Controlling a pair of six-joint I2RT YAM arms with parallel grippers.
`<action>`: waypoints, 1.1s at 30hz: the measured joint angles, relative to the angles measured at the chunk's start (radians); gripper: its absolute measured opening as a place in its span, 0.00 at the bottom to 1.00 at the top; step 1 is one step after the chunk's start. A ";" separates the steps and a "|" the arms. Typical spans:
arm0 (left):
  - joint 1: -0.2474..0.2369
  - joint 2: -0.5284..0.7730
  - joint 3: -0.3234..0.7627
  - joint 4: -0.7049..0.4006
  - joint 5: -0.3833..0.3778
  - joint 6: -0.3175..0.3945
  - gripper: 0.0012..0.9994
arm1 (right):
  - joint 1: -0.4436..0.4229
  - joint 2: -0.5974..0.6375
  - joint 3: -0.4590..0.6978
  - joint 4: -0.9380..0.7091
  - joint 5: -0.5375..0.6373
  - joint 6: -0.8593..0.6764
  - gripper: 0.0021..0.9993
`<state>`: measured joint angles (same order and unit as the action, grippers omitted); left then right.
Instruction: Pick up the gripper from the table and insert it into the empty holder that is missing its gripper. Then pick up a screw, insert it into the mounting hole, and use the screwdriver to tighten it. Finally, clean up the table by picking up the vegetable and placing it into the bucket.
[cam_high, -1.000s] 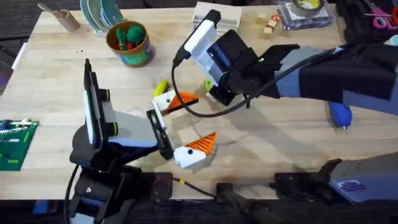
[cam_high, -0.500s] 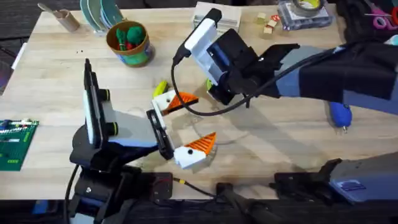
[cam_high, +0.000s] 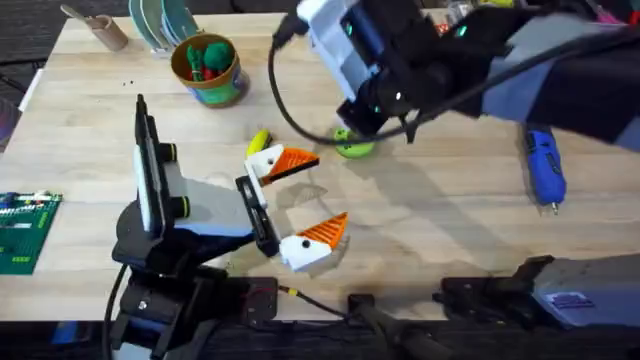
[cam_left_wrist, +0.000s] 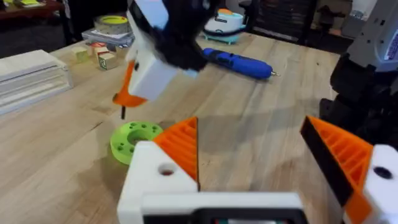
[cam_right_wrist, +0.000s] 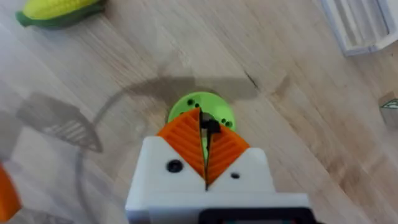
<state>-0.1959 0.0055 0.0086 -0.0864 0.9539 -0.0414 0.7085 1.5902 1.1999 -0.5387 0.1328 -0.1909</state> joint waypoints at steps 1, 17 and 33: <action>0.000 0.000 0.000 0.000 0.000 0.000 0.99 | -0.002 0.000 0.023 -0.020 -0.006 0.000 0.01; 0.000 0.000 0.000 0.000 0.000 0.000 0.99 | 0.042 0.000 0.448 -0.436 -0.161 -0.093 0.01; 0.000 0.000 0.000 0.000 0.000 0.000 0.99 | 0.256 0.000 0.500 -0.485 -0.176 -0.140 0.01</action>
<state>-0.1959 0.0052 0.0086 -0.0868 0.9543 -0.0414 0.9647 1.5905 1.6997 -1.0237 -0.0429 -0.3309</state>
